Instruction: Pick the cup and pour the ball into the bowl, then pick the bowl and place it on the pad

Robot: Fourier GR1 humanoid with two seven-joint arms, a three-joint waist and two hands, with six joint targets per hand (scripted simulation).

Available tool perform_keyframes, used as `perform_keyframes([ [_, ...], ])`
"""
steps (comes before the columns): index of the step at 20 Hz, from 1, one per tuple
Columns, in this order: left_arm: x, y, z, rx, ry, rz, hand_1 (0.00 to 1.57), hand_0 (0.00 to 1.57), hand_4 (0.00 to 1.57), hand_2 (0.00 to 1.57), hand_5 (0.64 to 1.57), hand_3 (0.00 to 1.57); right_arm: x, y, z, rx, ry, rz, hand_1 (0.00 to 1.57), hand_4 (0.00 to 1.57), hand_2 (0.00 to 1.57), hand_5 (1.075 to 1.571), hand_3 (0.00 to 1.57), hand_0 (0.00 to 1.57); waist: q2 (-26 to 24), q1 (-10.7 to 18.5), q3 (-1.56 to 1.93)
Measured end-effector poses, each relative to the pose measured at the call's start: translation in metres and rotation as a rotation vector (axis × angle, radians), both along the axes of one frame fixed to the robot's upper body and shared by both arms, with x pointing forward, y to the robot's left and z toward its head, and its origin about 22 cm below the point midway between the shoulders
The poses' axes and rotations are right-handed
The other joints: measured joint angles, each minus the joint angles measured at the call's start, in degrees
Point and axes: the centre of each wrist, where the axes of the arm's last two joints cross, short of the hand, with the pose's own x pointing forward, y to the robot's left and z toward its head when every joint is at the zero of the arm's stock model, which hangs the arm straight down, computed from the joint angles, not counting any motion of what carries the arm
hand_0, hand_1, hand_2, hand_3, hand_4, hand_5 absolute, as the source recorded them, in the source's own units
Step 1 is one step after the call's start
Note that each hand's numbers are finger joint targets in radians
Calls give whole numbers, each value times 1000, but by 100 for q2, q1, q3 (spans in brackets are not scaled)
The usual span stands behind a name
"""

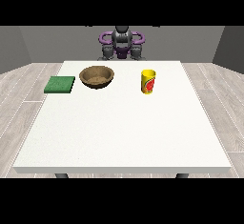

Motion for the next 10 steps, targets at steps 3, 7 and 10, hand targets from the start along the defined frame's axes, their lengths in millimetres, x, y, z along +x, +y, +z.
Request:
perform_keyframes([
  [3,16,4,17,26,-109,11,0,0,0,0,1512,0,8,2,12,-26,-100,19,0,0,0,1569,0,0,761,-168,3],
  [7,36,19,38,63,-250,54,0,0,0,0,1483,0,18,-8,27,-33,-214,40,0,0,0,1568,0,0,1716,-386,7],
  [10,52,22,55,112,-336,90,0,0,0,0,1456,0,24,-10,38,-25,-282,54,0,0,0,1569,0,0,2258,-563,9],
])
